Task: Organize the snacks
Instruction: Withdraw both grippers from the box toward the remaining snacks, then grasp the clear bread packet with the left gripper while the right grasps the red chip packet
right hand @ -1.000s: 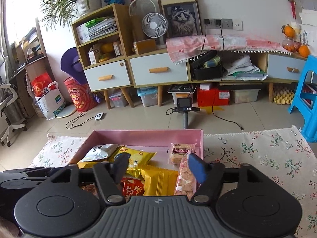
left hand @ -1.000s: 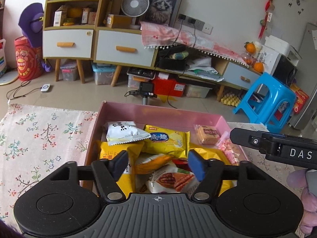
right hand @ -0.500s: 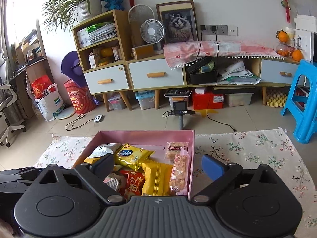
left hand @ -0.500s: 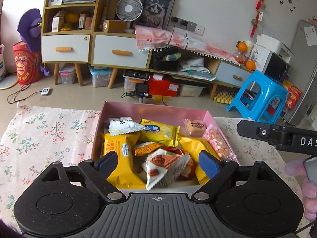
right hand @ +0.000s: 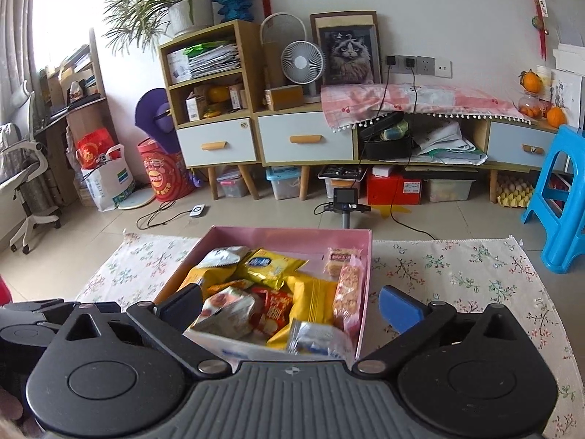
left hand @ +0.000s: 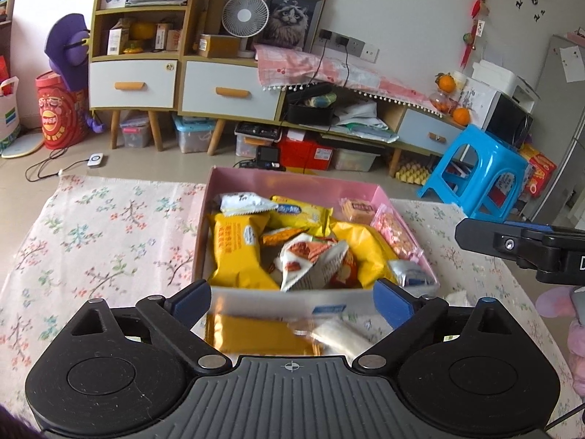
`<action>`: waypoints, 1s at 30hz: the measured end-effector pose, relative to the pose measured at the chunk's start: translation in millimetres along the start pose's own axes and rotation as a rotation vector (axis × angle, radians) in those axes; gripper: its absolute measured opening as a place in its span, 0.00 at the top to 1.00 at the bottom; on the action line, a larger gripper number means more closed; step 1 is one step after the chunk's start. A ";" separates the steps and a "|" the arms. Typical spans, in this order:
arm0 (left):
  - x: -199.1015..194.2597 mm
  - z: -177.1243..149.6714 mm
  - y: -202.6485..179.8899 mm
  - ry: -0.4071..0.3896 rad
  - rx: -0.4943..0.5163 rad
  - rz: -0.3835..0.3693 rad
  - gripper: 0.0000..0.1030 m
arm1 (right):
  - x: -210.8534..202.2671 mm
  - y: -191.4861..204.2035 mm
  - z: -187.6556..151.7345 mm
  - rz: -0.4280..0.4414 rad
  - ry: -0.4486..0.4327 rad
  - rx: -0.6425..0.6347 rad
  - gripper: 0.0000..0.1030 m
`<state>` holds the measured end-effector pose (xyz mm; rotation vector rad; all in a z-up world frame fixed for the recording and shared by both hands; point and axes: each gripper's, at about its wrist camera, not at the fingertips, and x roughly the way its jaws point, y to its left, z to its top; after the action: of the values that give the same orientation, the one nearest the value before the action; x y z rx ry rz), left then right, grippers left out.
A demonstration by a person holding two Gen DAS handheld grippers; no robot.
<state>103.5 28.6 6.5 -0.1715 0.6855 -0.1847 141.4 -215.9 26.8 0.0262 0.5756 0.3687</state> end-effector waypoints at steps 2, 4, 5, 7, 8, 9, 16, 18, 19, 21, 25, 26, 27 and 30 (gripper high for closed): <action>-4.4 -5.0 1.0 0.006 0.004 0.007 0.06 | -4.1 2.8 -3.2 0.002 0.000 -0.007 0.10; -8.6 -10.8 2.4 0.012 0.009 0.012 0.06 | -8.5 5.3 -7.6 0.004 0.002 -0.012 0.10; -10.7 -13.8 3.0 0.014 0.011 0.015 0.05 | -10.4 6.7 -9.6 0.005 0.000 -0.015 0.10; -14.1 -20.3 4.8 0.019 0.012 0.022 0.03 | -14.4 8.9 -15.2 0.008 -0.003 -0.020 0.10; -15.2 -22.5 5.9 0.022 0.011 0.027 0.03 | -15.6 9.9 -18.2 0.011 -0.003 -0.022 0.10; -16.5 -24.7 7.1 0.025 0.009 0.030 0.03 | -17.0 11.0 -21.1 0.012 -0.003 -0.024 0.10; -28.7 -41.6 12.7 0.019 0.015 0.036 0.03 | -26.4 14.1 -45.0 0.017 -0.016 -0.052 0.10; -30.9 -47.6 14.4 0.015 0.016 0.037 0.02 | -29.2 16.8 -52.1 0.017 -0.014 -0.078 0.10; -31.6 -50.7 15.3 0.015 0.015 0.037 0.02 | -30.5 18.0 -55.2 0.018 -0.015 -0.092 0.10; -32.3 -56.6 17.2 0.019 0.016 0.037 0.02 | -32.6 19.5 -62.4 0.014 -0.019 -0.117 0.10; -31.9 -67.5 21.3 0.039 0.028 0.043 0.02 | -35.9 21.0 -74.1 0.019 -0.007 -0.158 0.10; -32.4 -70.2 22.1 0.043 0.030 0.044 0.02 | -37.4 21.6 -76.8 0.023 -0.008 -0.171 0.10; -32.6 -72.7 22.6 0.046 0.032 0.044 0.02 | -39.1 22.3 -79.2 0.027 -0.009 -0.186 0.10; -33.8 -79.4 23.6 0.048 0.040 0.042 0.02 | -44.1 23.7 -87.5 0.037 -0.017 -0.234 0.10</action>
<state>29.5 51.5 -38.4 -0.1145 0.7321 -0.1630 52.4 -215.9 -20.5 -0.1849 0.5126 0.4691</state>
